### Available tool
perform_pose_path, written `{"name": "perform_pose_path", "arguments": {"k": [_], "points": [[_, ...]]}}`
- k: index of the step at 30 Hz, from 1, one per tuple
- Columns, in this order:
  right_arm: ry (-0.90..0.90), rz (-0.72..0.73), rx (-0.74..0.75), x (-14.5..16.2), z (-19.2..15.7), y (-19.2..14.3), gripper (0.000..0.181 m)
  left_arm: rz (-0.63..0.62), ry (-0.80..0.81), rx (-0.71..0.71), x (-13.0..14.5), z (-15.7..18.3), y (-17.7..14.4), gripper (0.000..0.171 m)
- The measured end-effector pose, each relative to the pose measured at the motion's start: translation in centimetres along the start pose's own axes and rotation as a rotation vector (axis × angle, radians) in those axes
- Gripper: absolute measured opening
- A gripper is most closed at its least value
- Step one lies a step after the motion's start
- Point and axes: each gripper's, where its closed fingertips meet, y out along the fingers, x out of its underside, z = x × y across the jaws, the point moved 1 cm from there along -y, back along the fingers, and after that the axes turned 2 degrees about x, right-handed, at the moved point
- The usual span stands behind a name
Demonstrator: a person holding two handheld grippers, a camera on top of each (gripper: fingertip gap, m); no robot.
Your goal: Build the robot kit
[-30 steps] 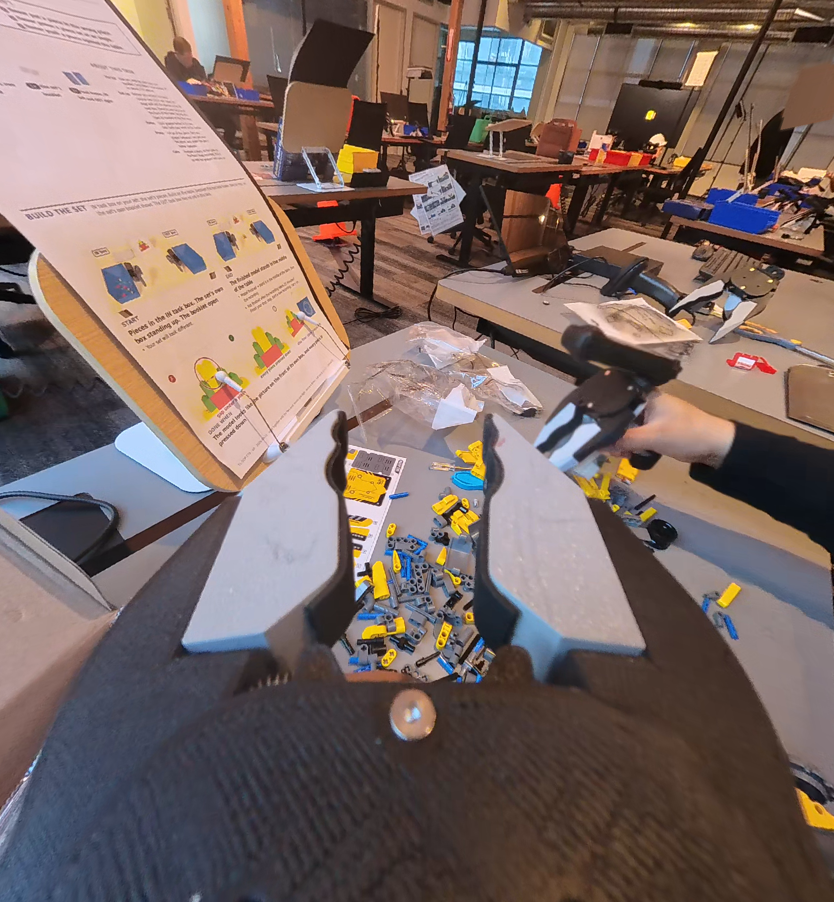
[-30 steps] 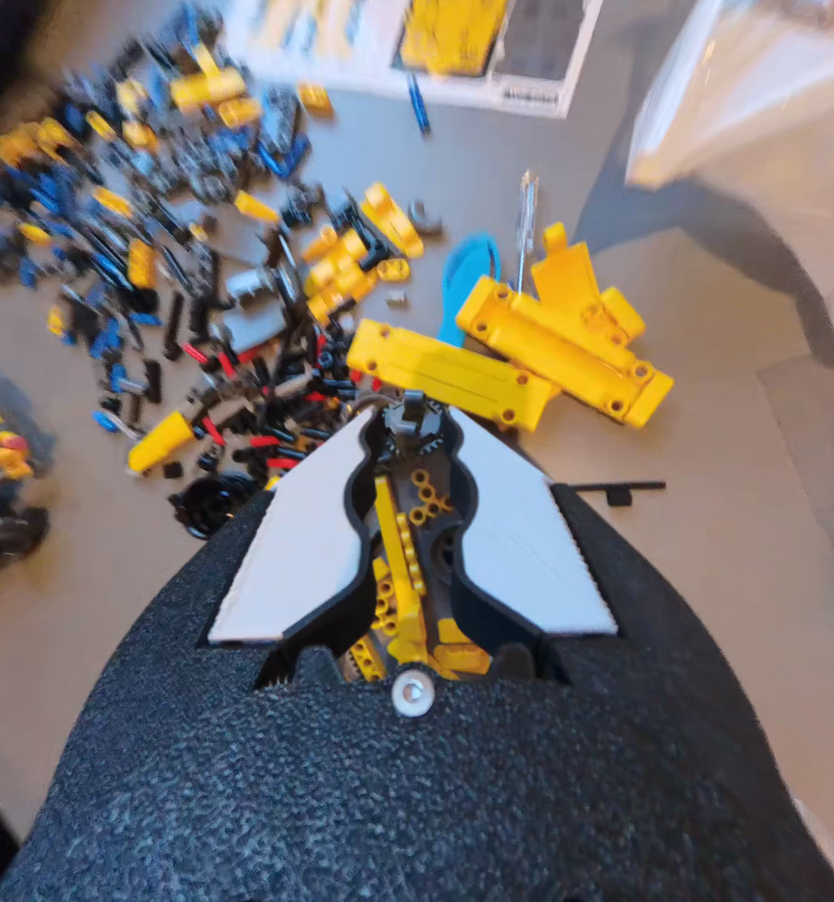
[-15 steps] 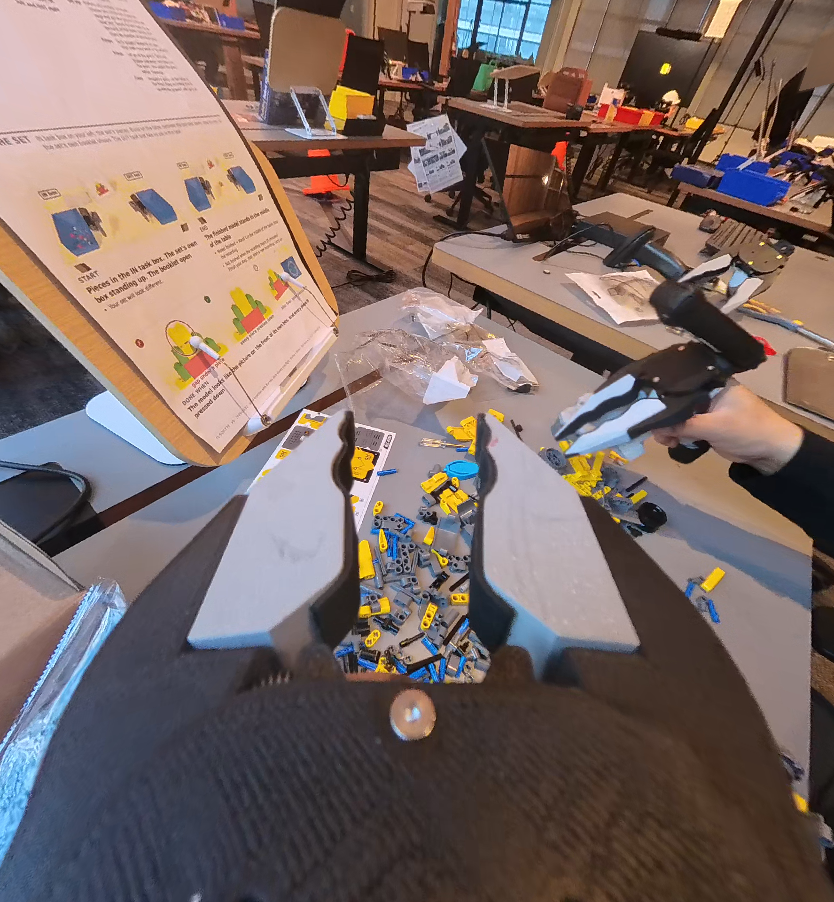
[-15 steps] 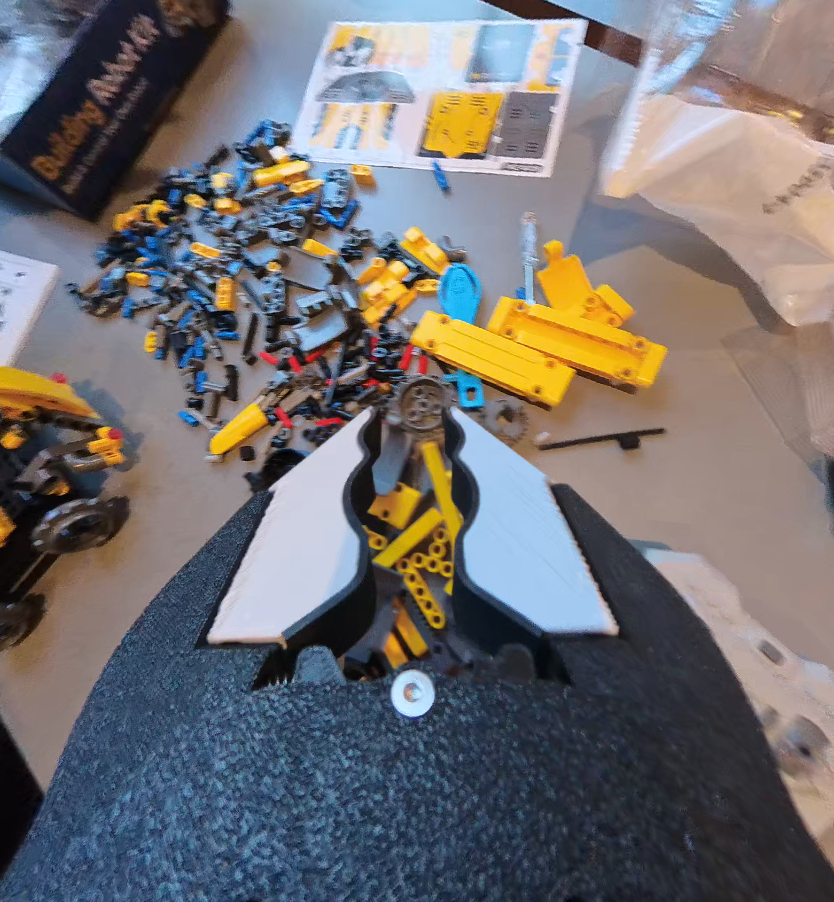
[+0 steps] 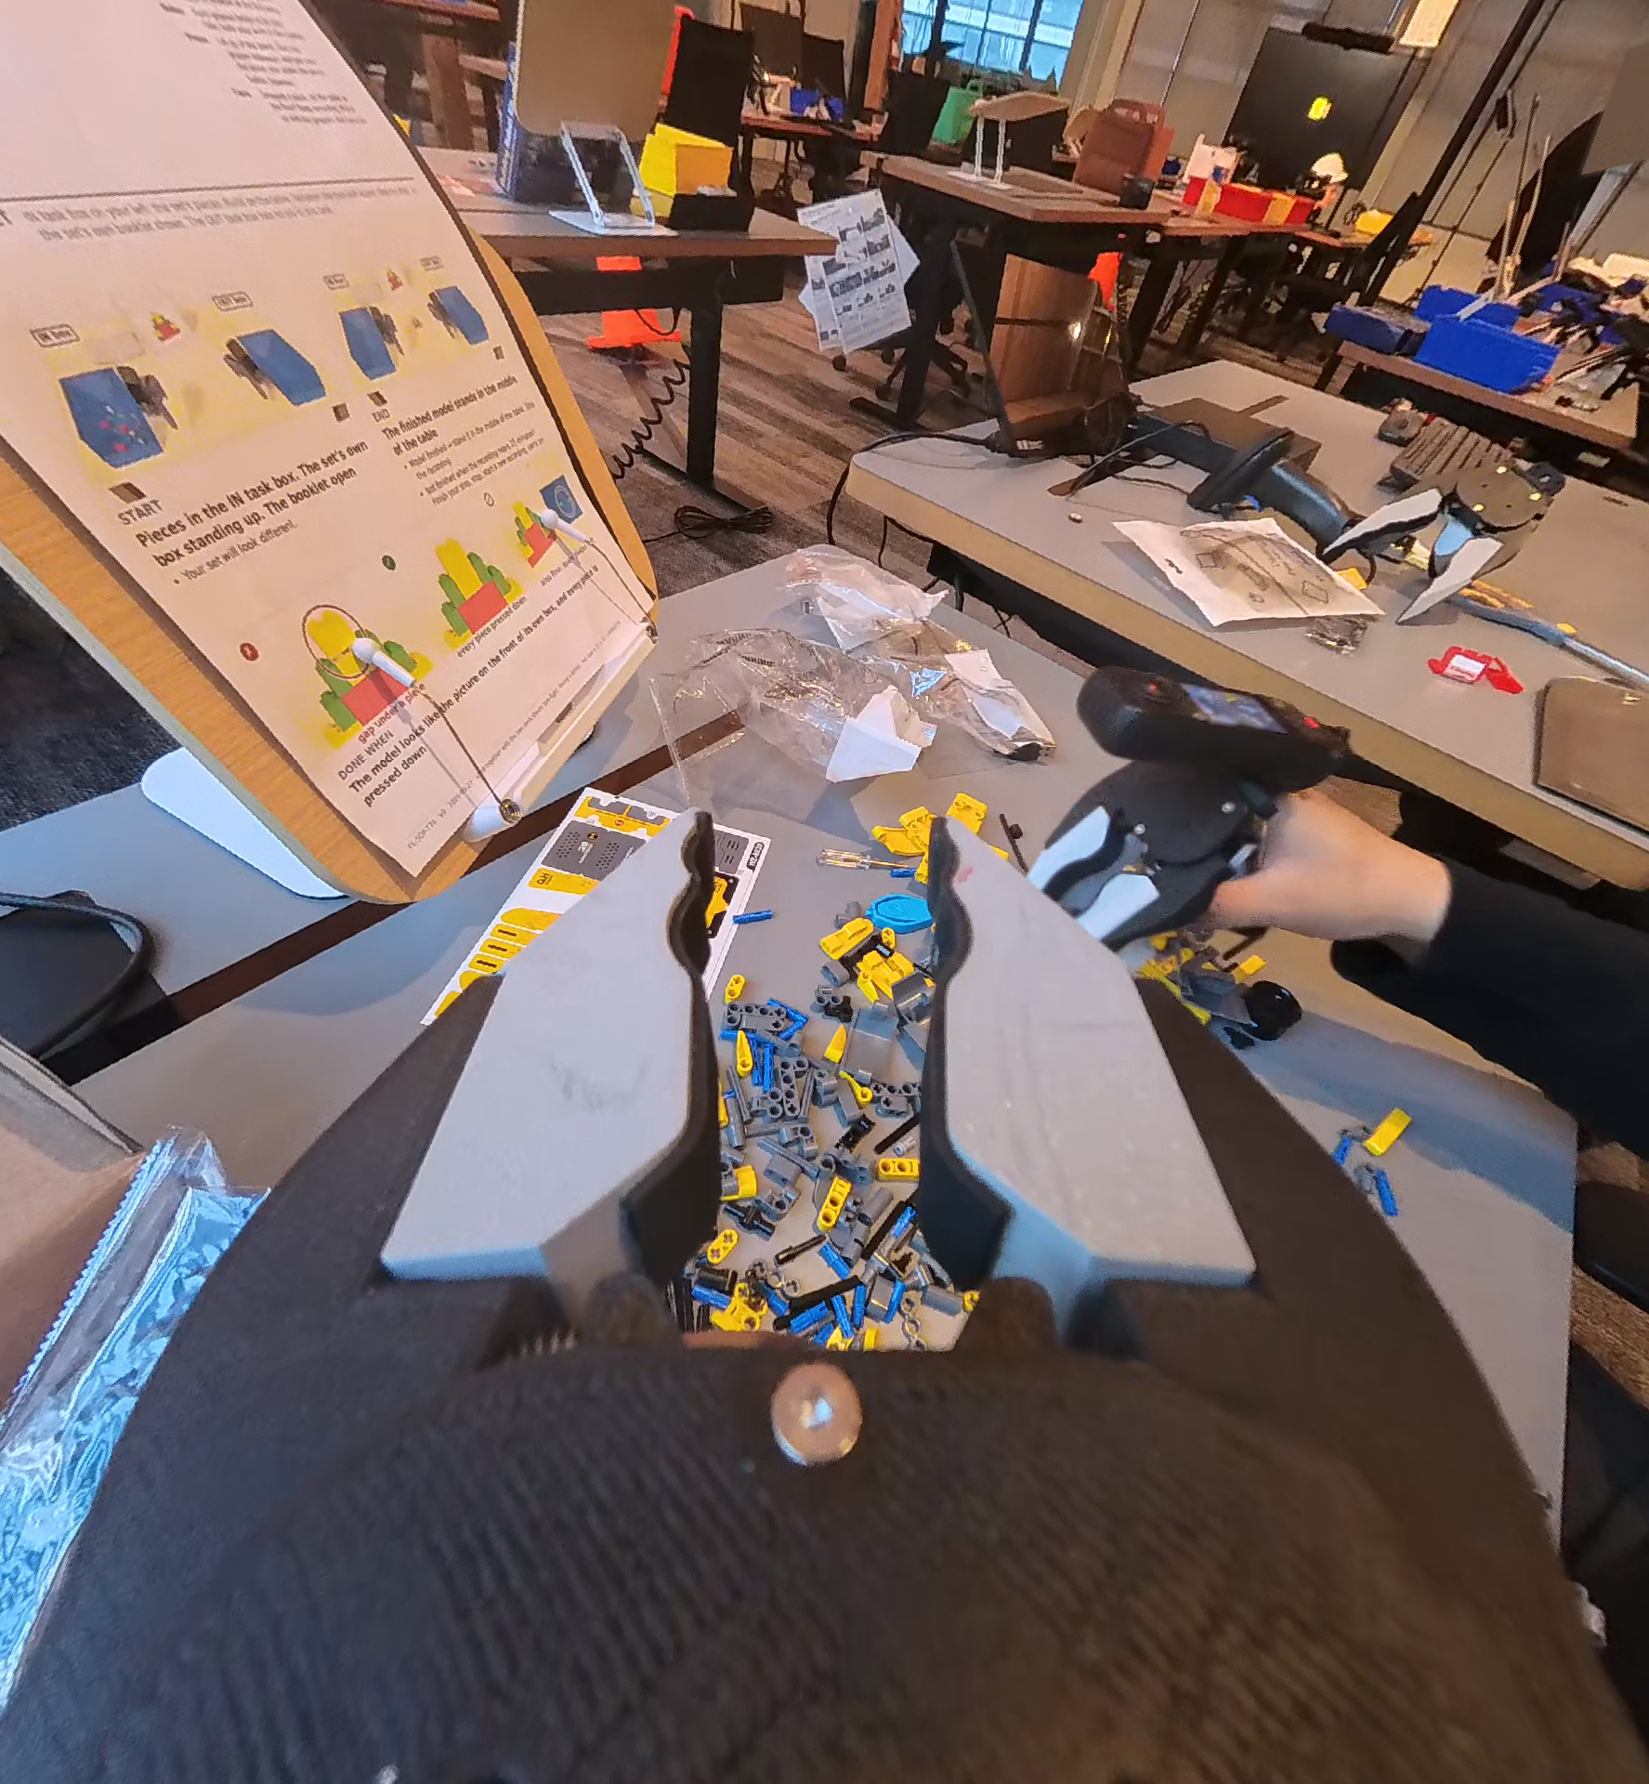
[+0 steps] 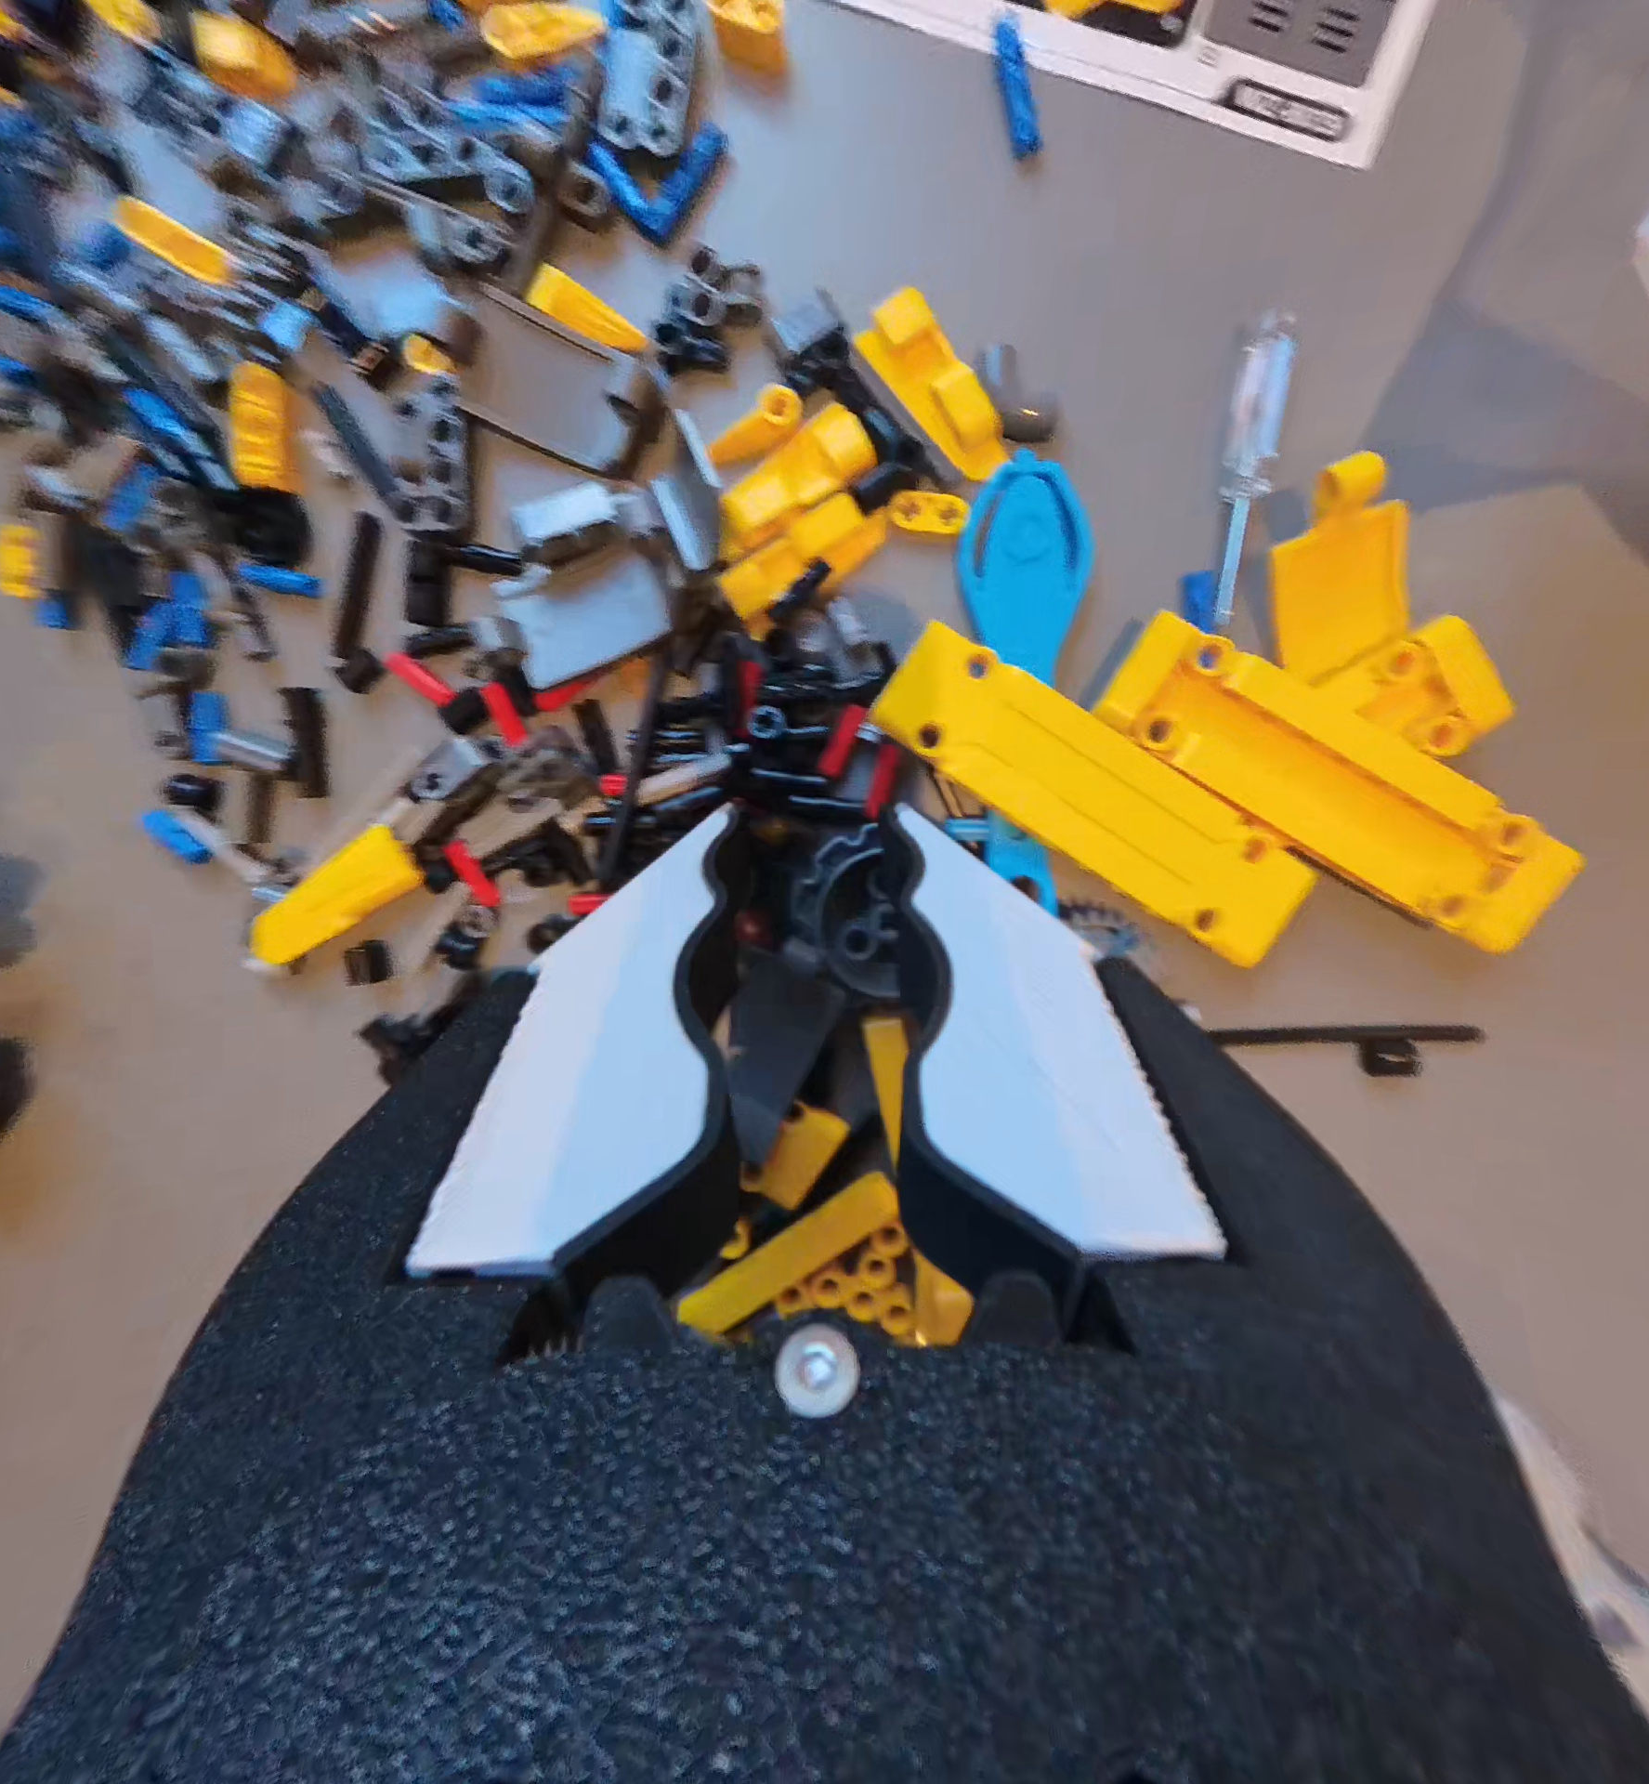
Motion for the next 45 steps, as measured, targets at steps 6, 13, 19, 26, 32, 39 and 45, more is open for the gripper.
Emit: {"name": "perform_pose_path", "arguments": {"k": [6, 13, 19, 26, 32, 39, 45], "points": [[0.038, 0.086, -0.010, -0.3, -0.2, -1.9, 0.022, -0.002, -0.003, -0.005, 0.0, -0.2, -0.1, 0.039], [0.154, 0.181, 0.026, 1.9, 1.5, -5.9, 0.019, -0.013, 0.015, -0.011, 0.2, 0.1, 0.1, 0.038], [0.238, 0.357, 0.128, 3.1, 3.6, -12.5, 0.018, -0.026, 0.016, -0.011, 0.4, 0.2, 0.5, 0.038], [0.278, 0.419, 0.230, 5.4, 4.7, -15.2, 0.011, -0.059, 0.039, -0.016, 0.9, 0.7, 1.1, 0.038], [0.262, 0.333, 0.323, 7.7, 5.8, -14.6, 0.000, -0.050, 0.030, -0.026, 0.8, 0.3, 0.8, 0.037], [0.122, 0.205, 0.027, 6.3, -1.4, -7.7, 0.008, -0.054, 0.034, -0.029, 0.8, 0.3, 0.9, 0.033], [-0.086, 0.058, 0.001, 3.7, -5.7, -2.1, 0.015, -0.067, 0.052, -0.033, 1.0, 0.5, 1.1, 0.037]]}}
